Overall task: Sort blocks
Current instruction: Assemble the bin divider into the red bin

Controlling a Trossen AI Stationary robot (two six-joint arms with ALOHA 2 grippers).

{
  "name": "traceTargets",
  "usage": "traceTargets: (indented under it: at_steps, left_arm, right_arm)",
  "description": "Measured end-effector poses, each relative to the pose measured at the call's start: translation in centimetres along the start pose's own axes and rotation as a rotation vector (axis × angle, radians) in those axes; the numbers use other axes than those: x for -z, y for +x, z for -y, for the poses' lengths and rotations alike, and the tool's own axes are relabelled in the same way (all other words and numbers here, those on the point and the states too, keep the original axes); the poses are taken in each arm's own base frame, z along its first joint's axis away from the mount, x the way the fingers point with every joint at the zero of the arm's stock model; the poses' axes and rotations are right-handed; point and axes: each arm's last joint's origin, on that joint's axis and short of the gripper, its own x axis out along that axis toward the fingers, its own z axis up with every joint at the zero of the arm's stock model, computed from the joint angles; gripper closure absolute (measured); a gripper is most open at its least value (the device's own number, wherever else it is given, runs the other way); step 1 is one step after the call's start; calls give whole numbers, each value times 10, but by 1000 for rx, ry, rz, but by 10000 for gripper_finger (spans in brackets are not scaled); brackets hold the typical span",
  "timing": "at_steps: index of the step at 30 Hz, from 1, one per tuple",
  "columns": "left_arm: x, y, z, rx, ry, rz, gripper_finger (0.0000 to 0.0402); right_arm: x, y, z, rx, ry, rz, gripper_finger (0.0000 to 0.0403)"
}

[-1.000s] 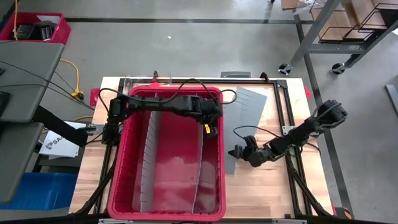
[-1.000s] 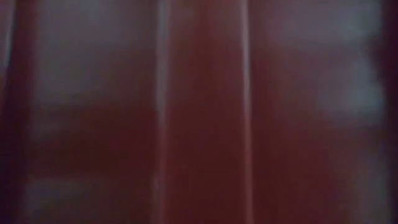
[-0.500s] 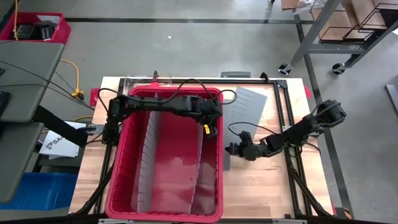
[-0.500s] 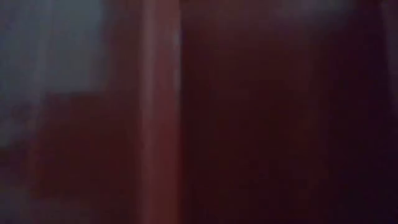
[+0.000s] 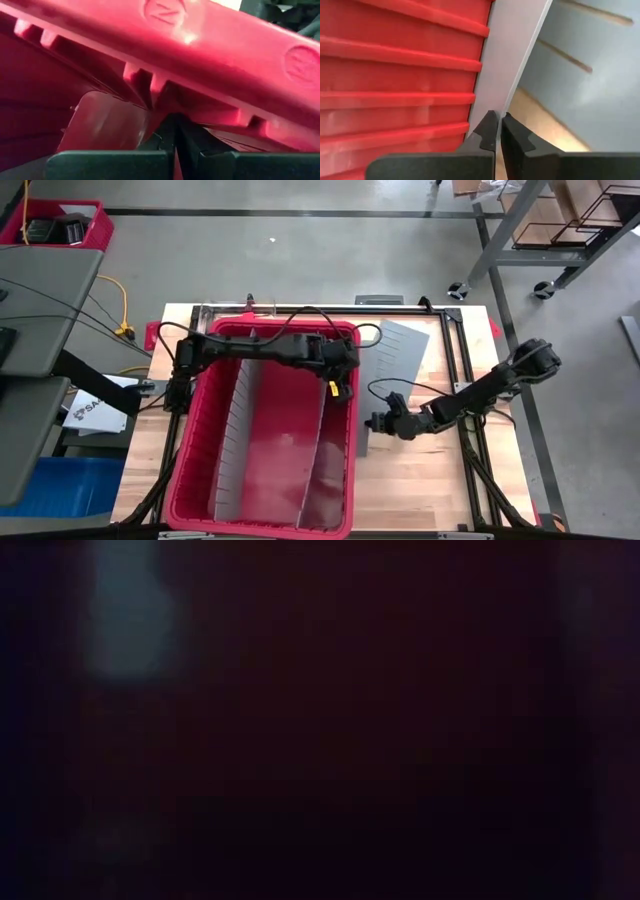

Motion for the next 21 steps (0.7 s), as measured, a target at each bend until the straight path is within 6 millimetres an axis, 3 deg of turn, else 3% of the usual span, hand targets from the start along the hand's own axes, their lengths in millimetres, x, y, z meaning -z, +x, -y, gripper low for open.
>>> traceTargets:
  at_steps: [6, 10, 17, 21]
  left_arm:
    - [-8, -13, -1, -5, 15, 10, 401]
    - [-2, -13, -3, -25, 29, -51, 401]
    - [3, -14, -4, -39, 37, -104, 383]
    - [1, -25, -4, -16, 46, -90, 368]
  right_arm:
    - [4, -25, -6, 7, 19, -49, 402]
    - [2, -44, -3, 66, 15, -91, 403]
    - [-11, -76, -5, 164, -28, -172, 403]
    - [-19, -95, -12, 248, -101, -240, 403]
